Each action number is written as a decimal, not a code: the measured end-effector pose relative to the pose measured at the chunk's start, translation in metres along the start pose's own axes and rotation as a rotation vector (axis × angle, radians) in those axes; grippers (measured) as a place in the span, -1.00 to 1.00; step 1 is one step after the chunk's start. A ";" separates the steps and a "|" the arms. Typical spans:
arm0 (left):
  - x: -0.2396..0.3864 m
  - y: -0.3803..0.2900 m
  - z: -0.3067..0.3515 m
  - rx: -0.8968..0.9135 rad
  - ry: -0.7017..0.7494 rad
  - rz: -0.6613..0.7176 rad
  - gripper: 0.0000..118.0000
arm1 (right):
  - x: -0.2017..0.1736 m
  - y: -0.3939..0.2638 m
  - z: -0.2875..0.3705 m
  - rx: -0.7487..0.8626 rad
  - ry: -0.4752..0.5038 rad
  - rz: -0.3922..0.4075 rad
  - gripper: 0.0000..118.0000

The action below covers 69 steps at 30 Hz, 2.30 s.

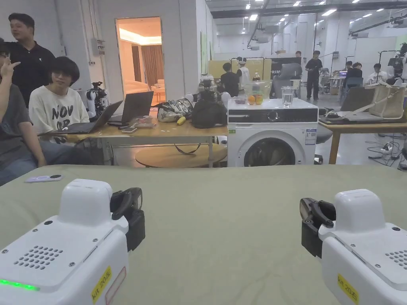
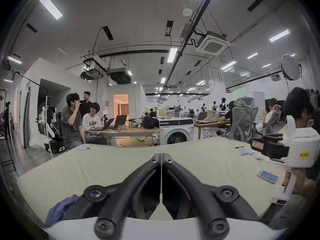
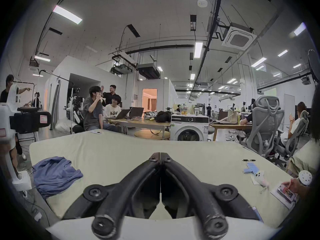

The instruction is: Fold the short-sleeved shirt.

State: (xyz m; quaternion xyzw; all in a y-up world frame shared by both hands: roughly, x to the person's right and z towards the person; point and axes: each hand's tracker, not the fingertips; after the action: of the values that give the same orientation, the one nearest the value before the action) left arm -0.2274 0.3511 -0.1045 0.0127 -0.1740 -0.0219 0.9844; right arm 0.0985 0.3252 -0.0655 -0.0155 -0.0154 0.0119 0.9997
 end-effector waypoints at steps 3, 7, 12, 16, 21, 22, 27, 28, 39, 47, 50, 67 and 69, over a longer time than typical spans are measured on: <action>-0.006 0.000 0.000 -0.003 -0.024 0.042 -1.00 | 0.003 -0.001 0.000 -0.005 0.027 -0.013 -1.00; -0.006 0.001 -0.001 -0.032 -0.038 0.092 -1.00 | 0.005 0.003 0.002 -0.010 0.029 -0.003 -1.00; -0.002 0.028 -0.008 -0.021 0.006 -0.035 -1.00 | -0.002 0.018 -0.011 -0.020 -0.005 0.015 -1.00; 0.002 0.040 -0.011 0.009 0.030 -0.035 -1.00 | -0.003 0.035 -0.021 0.008 -0.005 -0.029 -1.00; 0.000 0.037 -0.024 -0.016 0.004 -0.005 -1.00 | -0.006 0.047 -0.025 0.019 0.016 -0.005 -1.00; -0.002 0.036 -0.026 -0.032 -0.030 0.019 -1.00 | -0.007 0.047 -0.025 0.017 0.024 -0.005 -1.00; -0.011 0.033 -0.028 -0.033 -0.003 0.032 -1.00 | -0.011 0.042 -0.029 -0.011 -0.002 0.009 -1.00; -0.013 0.034 -0.027 -0.031 0.007 0.033 -1.00 | -0.011 0.041 -0.029 -0.012 -0.003 0.006 -1.00; -0.084 0.038 0.027 -0.018 0.173 0.044 -1.00 | -0.089 0.037 -0.067 -0.030 0.182 -0.053 -1.00; -0.132 0.027 0.047 -0.095 0.223 0.052 -1.00 | -0.135 0.026 -0.084 -0.065 0.294 -0.065 -1.00; -0.159 0.011 0.033 -0.247 0.179 0.098 -0.88 | -0.139 0.018 -0.083 -0.088 0.328 -0.064 -1.00; -0.213 -0.202 -0.070 -0.838 0.234 0.203 0.16 | -0.070 -0.047 -0.059 -0.309 0.236 -0.141 -1.00; -0.211 -0.196 -0.073 -0.858 0.217 0.207 0.13 | -0.061 -0.052 -0.056 -0.323 0.226 -0.164 -1.00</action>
State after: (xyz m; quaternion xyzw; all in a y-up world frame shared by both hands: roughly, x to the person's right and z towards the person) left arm -0.4077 0.1669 -0.2520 -0.4114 -0.0453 0.0082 0.9103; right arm 0.0403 0.2701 -0.1221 -0.1753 0.0938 -0.0738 0.9773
